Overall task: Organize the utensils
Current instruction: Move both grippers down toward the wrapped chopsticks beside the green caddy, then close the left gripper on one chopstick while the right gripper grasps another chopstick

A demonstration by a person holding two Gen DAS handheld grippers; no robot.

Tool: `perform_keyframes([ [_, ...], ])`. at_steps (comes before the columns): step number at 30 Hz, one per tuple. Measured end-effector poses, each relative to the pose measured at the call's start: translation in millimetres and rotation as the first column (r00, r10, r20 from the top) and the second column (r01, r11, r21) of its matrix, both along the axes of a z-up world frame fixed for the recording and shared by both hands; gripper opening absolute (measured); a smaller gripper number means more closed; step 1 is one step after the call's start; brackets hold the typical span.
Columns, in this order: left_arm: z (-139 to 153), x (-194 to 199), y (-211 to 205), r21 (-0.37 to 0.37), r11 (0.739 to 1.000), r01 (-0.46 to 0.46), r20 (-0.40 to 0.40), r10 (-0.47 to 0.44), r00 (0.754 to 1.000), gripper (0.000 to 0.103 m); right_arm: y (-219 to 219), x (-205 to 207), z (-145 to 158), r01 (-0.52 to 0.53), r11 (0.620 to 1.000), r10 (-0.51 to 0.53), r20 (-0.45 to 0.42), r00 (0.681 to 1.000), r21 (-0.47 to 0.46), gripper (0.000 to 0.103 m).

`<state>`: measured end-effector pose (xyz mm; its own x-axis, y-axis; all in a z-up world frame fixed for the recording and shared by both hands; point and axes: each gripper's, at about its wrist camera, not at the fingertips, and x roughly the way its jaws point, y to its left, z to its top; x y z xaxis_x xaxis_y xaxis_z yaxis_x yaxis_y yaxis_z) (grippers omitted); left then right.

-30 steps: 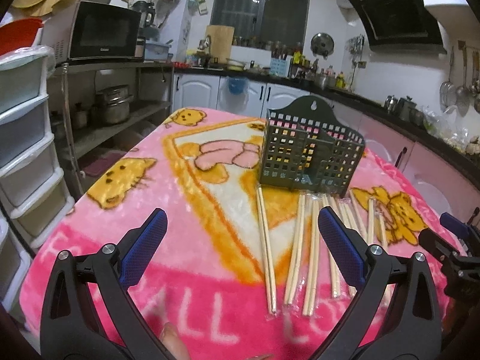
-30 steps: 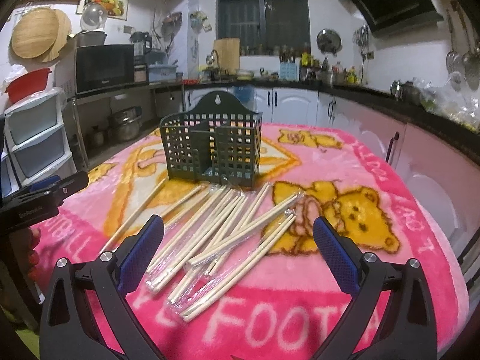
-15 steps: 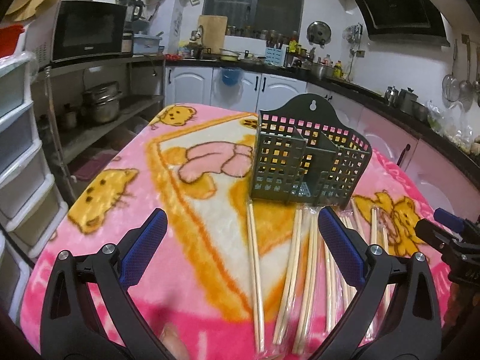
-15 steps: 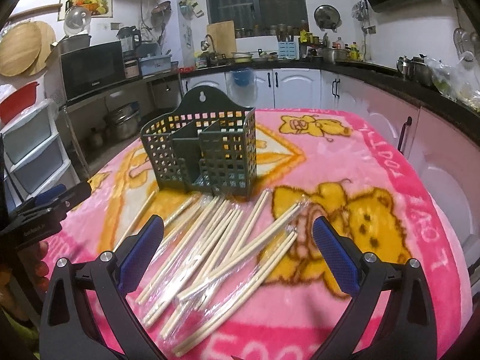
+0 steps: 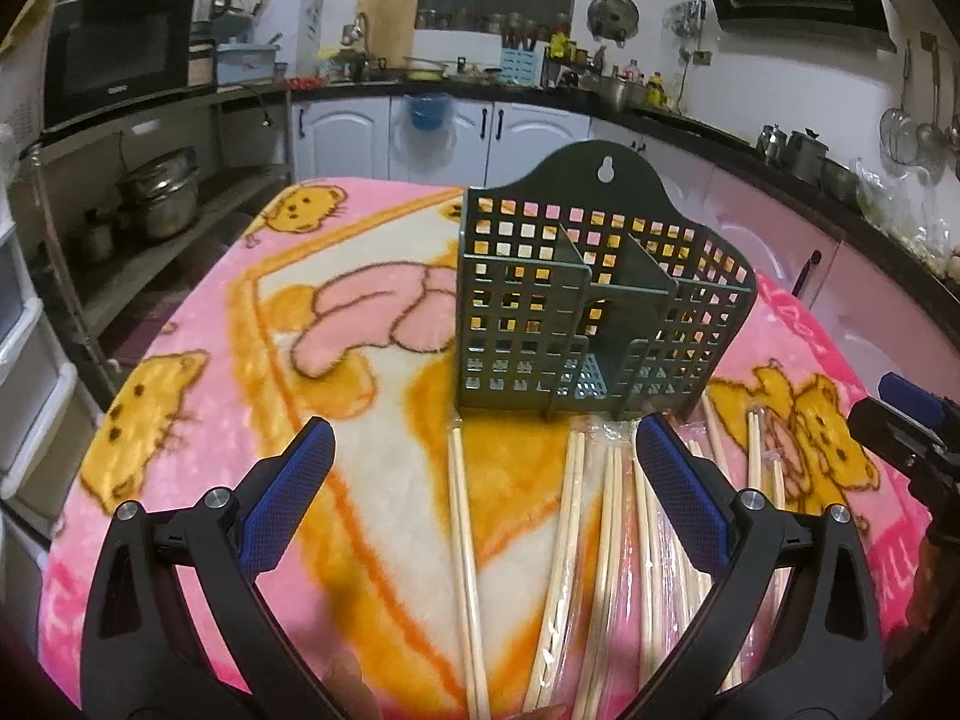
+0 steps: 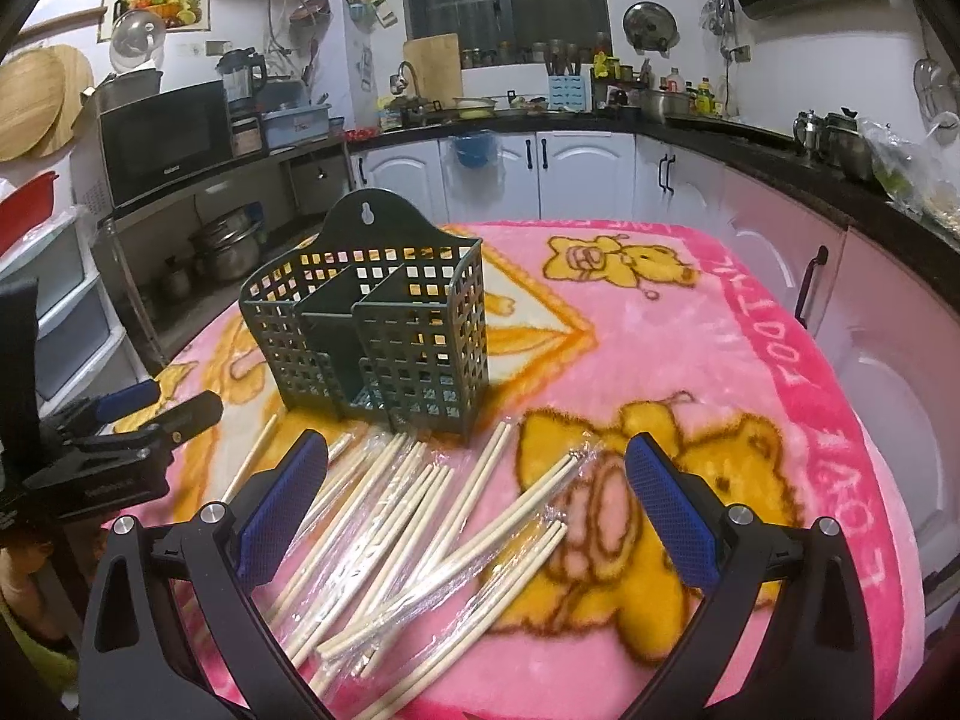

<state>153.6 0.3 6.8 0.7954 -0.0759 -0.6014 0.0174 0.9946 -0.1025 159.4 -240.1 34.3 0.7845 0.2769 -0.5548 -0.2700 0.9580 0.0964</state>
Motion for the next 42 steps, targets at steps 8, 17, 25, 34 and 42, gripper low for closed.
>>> perform_keyframes([
  [8,-12,30,9,-0.049,0.999,0.024,-0.086,-0.028,0.996,0.093,-9,20,-8,0.017,1.0,-0.017,-0.049,0.999,-0.001,0.097],
  [17,-32,59,17,-0.062,0.997,0.036,-0.164,-0.046,0.985,0.093,-19,43,-23,0.03,1.0,-0.031,-0.113,0.993,-0.008,0.097],
  [25,-47,76,19,-0.066,0.997,0.043,-0.225,-0.057,0.973,0.086,-24,59,-42,0.019,1.0,-0.017,-0.208,0.978,0.006,0.093],
  [34,-58,91,23,-0.094,0.995,0.037,-0.272,-0.062,0.96,0.063,-36,87,-63,0.045,0.995,-0.013,-0.331,0.943,0.09,0.076],
  [42,-60,99,28,-0.111,0.994,0.025,-0.281,-0.056,0.958,0.048,-49,110,-76,0.094,0.982,-0.018,-0.412,0.911,0.165,0.06],
])
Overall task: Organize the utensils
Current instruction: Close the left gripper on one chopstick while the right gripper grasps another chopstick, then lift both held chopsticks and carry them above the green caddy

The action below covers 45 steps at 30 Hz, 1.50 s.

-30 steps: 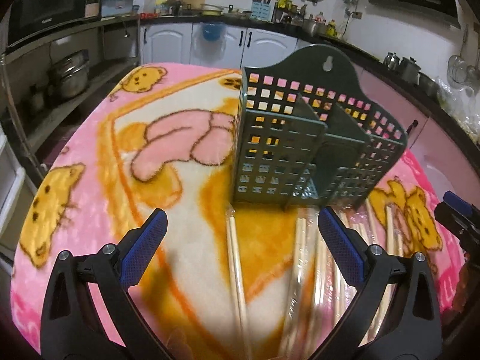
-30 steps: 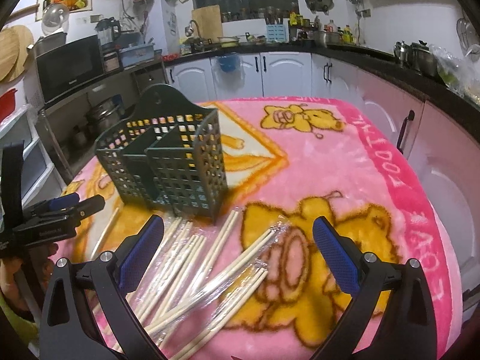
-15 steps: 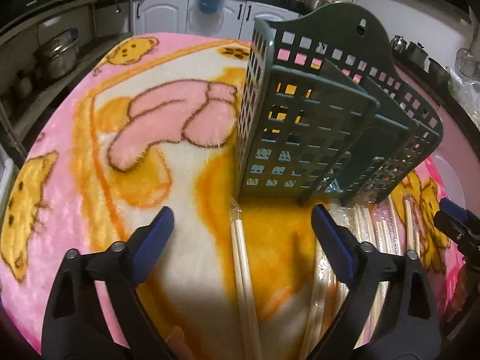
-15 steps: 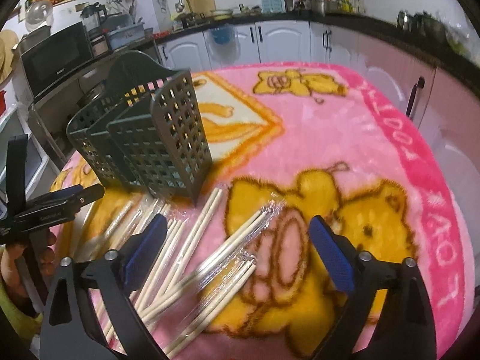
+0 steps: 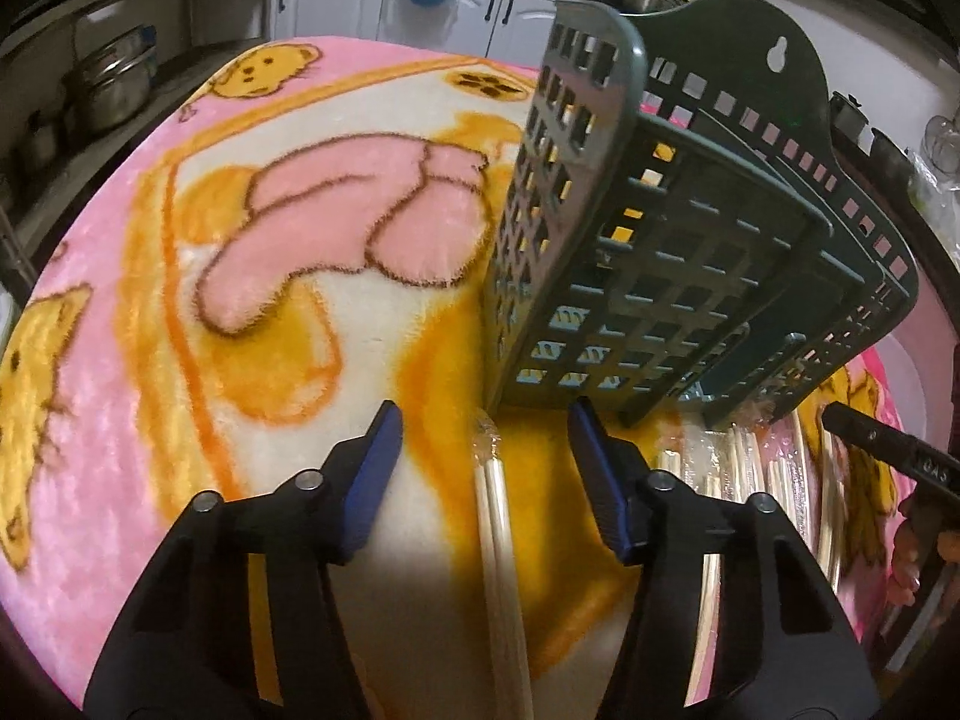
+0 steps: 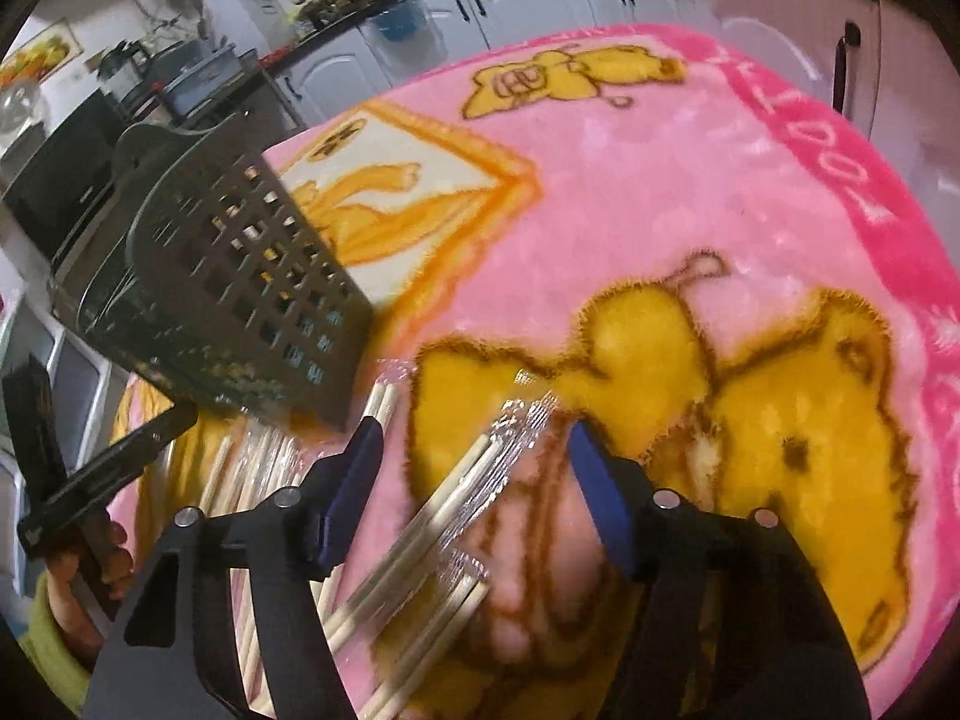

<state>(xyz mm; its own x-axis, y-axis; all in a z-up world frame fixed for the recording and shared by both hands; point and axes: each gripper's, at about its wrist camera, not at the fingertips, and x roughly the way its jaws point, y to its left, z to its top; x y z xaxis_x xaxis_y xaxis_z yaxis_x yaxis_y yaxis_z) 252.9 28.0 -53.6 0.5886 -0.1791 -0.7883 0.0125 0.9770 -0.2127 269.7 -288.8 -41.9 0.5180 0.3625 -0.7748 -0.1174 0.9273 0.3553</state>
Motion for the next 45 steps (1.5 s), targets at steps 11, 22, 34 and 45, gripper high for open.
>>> perform_keyframes([
  [11,-5,4,10,0.007,1.0,-0.013,-0.007,0.013,1.0,0.028,-2,1,-1,0.01,0.999,-0.01,0.006,1.0,-0.037,0.012],
  [22,-5,0,15,0.004,1.0,0.012,-0.01,-0.012,1.0,0.019,2,-9,10,-0.007,1.0,0.007,0.044,0.999,0.009,0.005],
  [34,3,-19,11,0.014,0.998,0.067,-0.017,-0.067,0.998,0.004,11,-24,34,-0.039,0.998,0.035,0.103,0.994,0.04,0.005],
  [45,59,-45,12,0.008,0.997,0.073,0.101,-0.074,0.992,0.003,39,-60,94,-0.169,0.984,0.15,0.266,0.952,0.052,0.003],
])
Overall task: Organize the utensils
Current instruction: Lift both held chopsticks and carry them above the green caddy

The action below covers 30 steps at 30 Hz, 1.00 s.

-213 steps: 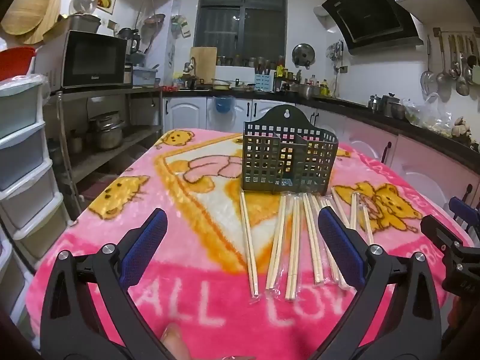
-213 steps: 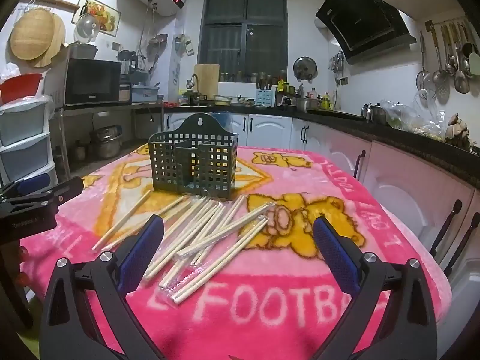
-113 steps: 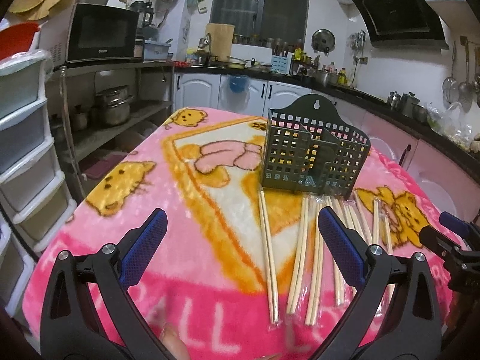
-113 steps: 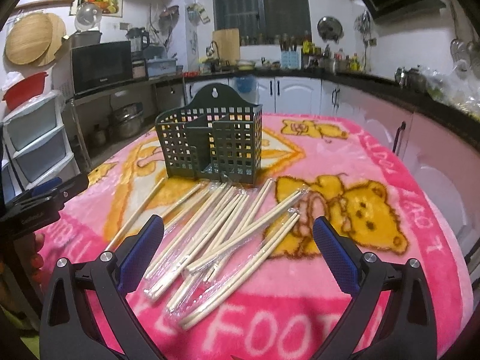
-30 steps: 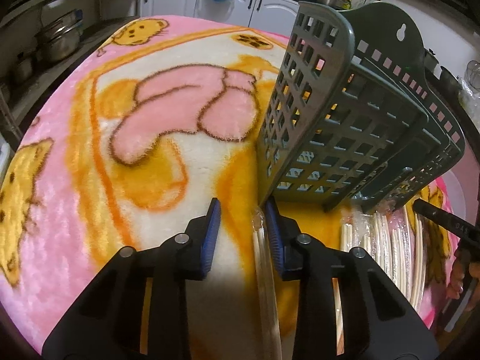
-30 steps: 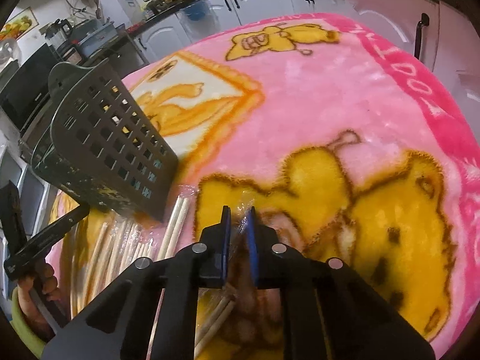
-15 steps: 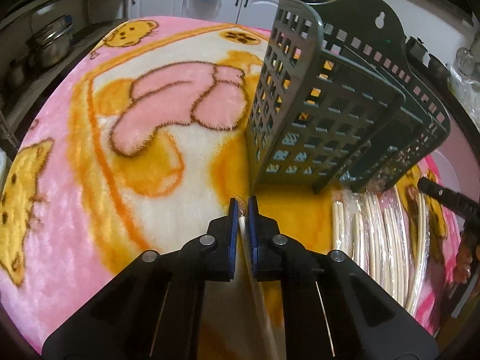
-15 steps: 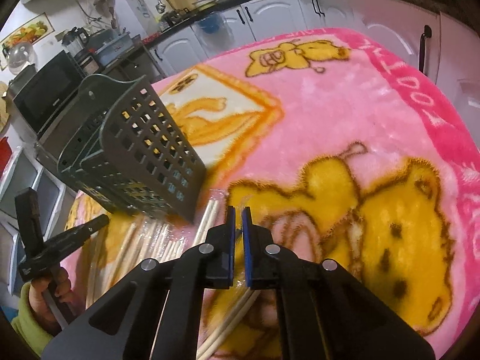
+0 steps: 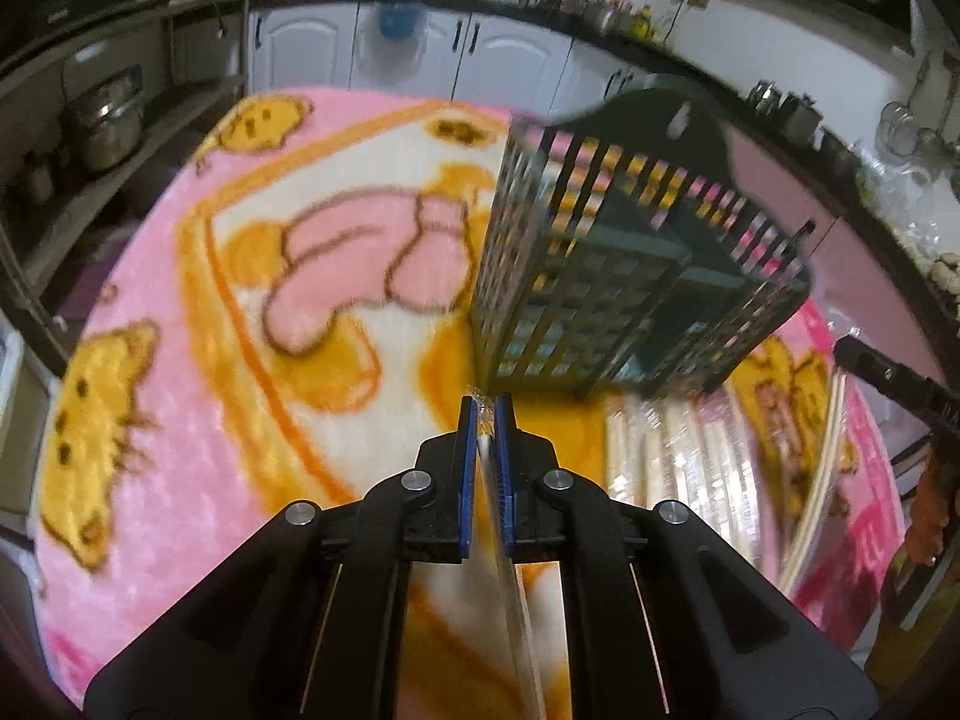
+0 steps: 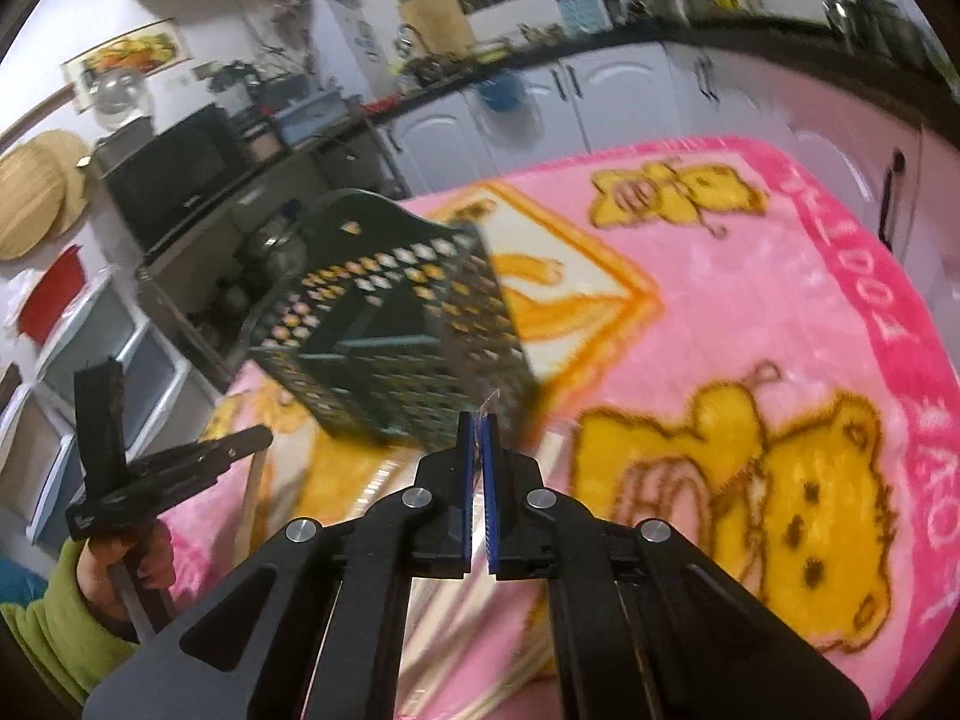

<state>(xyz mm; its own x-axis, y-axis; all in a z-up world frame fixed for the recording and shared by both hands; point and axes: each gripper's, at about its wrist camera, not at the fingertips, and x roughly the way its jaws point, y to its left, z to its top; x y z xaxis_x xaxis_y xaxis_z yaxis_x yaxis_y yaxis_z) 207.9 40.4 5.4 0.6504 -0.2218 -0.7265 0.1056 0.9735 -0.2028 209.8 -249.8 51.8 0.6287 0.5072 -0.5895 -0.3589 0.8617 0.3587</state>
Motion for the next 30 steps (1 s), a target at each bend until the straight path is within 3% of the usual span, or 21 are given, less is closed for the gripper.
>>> perform_keyframes([
  [8,54,-17,-8,-0.048,0.998,0.035,0.138,-0.028,0.99,0.003,26,-28,42,-0.118,0.992,0.114,0.107,0.988,0.032,0.002],
  [14,80,-24,-14,-0.066,0.996,0.055,0.213,-0.04,0.976,0.003,40,-44,66,-0.162,0.987,0.155,0.181,0.971,0.023,0.002],
  [30,132,-17,-31,-0.089,0.992,0.094,0.347,-0.058,0.936,0.003,39,-44,111,-0.152,0.987,0.13,0.297,0.946,0.052,0.001],
])
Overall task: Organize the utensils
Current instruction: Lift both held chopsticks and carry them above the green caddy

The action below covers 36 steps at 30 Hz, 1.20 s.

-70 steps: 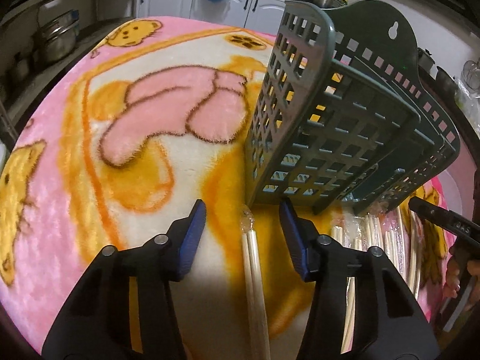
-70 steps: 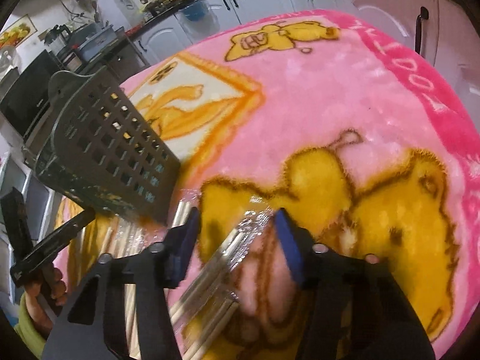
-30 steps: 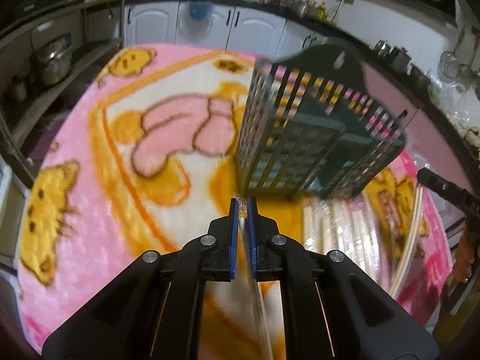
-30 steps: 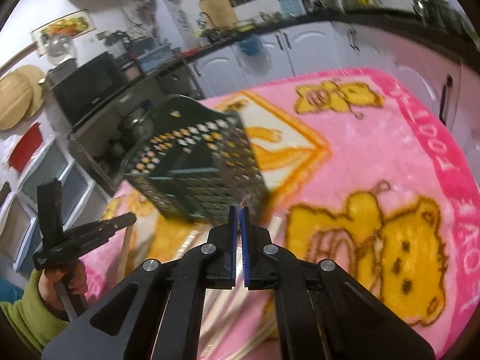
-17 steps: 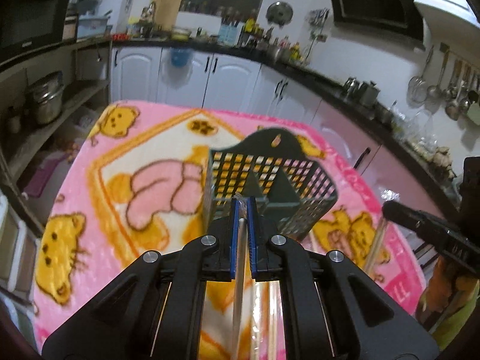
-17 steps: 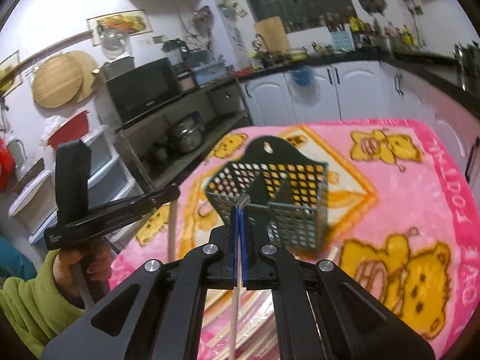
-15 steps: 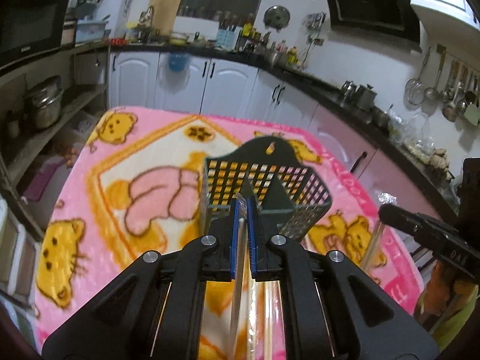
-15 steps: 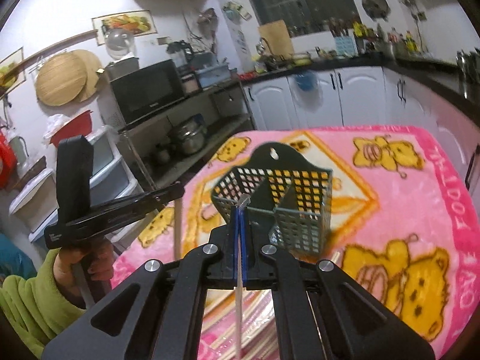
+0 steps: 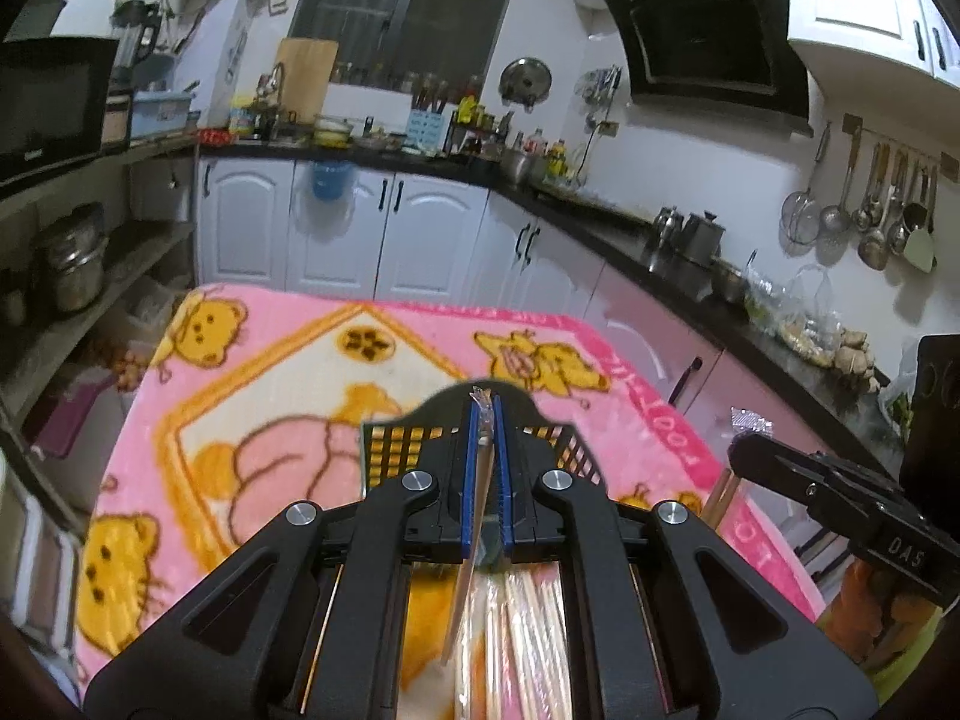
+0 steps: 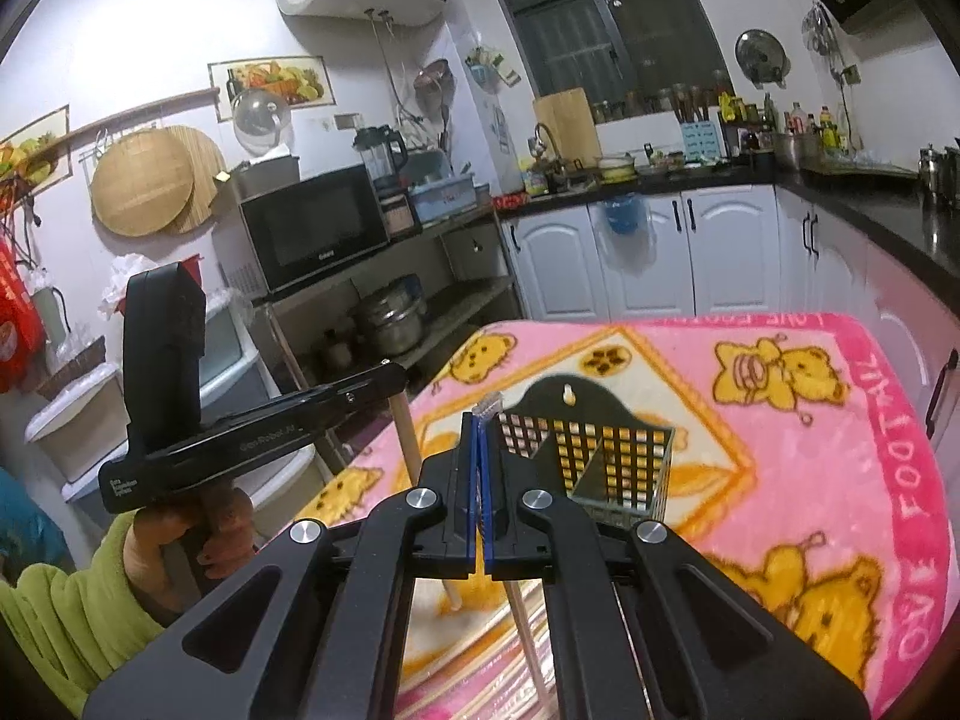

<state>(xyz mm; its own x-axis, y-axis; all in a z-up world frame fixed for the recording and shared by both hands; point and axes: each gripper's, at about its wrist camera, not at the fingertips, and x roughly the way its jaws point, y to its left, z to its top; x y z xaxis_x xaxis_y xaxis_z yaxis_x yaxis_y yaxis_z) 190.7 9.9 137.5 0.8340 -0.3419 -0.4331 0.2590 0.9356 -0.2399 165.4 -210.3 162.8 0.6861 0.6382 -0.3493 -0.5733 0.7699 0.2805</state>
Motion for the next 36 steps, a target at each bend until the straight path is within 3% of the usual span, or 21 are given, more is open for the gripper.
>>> perform_keyframes([
  [21,72,40,-3,-0.024,0.996,-0.083,0.203,0.086,0.975,0.003,-6,42,80,0.066,0.993,-0.082,0.176,0.981,0.094,0.001],
  [27,65,57,-3,-0.037,0.995,-0.093,0.206,0.099,0.974,0.003,-3,63,80,0.093,0.991,-0.11,0.181,0.977,0.101,0.001],
  [36,30,69,-6,-0.035,0.996,-0.083,0.176,0.088,0.98,0.003,2,88,48,0.149,0.986,-0.158,0.148,0.976,0.071,0.001],
])
